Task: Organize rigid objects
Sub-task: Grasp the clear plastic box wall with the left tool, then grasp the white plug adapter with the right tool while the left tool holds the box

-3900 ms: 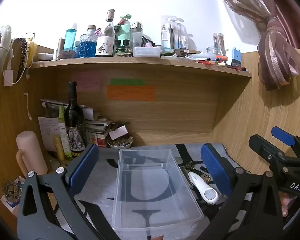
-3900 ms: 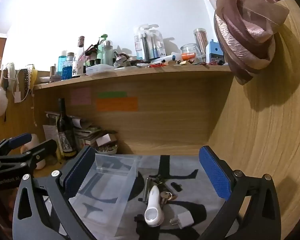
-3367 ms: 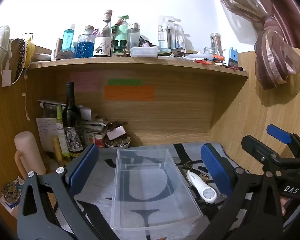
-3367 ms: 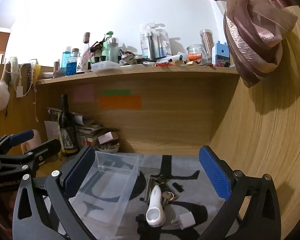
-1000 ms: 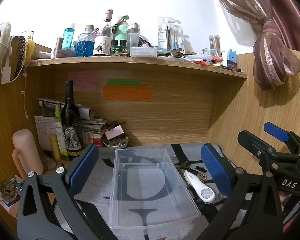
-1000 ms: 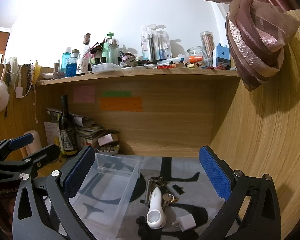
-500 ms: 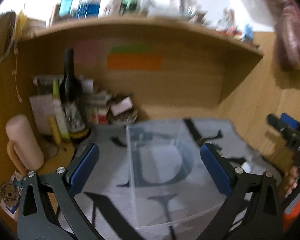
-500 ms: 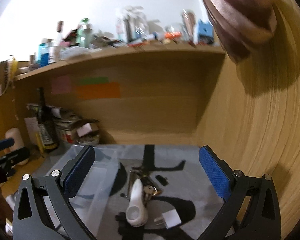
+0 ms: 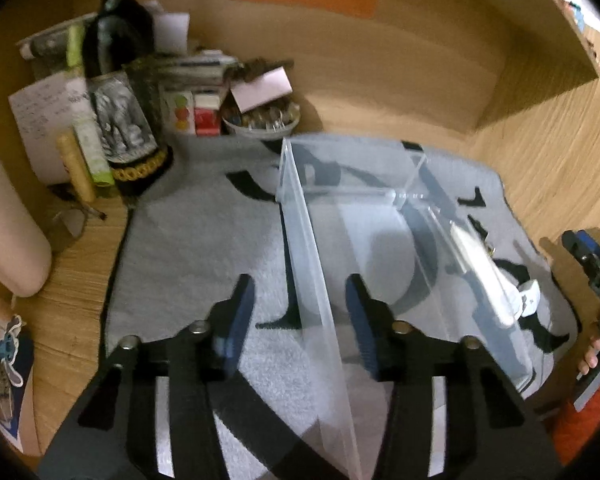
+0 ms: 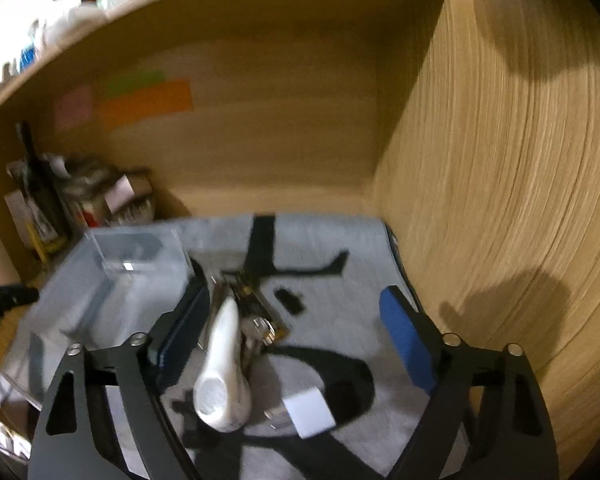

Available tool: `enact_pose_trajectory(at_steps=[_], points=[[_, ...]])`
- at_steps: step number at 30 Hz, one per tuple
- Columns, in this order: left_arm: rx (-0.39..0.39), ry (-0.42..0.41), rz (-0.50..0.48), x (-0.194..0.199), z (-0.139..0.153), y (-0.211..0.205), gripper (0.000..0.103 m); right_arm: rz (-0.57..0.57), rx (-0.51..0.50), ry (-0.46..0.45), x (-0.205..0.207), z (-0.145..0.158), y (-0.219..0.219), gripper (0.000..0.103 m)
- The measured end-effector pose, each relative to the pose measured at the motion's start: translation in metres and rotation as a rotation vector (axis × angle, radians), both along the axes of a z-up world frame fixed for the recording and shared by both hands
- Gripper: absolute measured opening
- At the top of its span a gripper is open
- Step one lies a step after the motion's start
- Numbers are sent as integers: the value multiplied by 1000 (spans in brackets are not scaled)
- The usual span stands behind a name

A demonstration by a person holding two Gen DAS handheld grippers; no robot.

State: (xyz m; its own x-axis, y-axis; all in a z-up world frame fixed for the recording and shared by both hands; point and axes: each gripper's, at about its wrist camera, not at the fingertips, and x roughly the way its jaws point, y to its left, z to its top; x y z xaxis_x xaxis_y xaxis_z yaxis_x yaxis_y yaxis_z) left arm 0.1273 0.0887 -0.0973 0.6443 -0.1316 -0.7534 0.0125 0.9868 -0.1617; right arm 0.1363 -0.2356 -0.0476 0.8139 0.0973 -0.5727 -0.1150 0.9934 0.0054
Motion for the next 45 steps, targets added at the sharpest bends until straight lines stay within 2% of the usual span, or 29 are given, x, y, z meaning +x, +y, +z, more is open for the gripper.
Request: enact_pose_trajectory(at_steps=[3,9,12,16,17,22,31,45], points=[[-14,34,-25,7,-6,1,31,-26,-14,55,4,-11,-8,76],[-26,51,-75,14,-11,-5,19,-72,-19,175,2,-36,-21,73],[-22,69,-96,16,-15,-10,15,-70,-11,237,1,-50,-23,73],[3,65,-93,16,-16,-14,15,-53,0,295,0,-67,-21,71],[6,63,-91,16,-16,-14,15,-49,-2,306,1,-70,-21,69],[6,63,-83,17,-17,-14,15,-10,41,345,8,-78,-20,40],[33,54,-77,16,-17,-17,14,13,0,288,14,-63,-11,39],[62,37,-85,14,-17,-20,13,162,-5,75,25,13,45,39]])
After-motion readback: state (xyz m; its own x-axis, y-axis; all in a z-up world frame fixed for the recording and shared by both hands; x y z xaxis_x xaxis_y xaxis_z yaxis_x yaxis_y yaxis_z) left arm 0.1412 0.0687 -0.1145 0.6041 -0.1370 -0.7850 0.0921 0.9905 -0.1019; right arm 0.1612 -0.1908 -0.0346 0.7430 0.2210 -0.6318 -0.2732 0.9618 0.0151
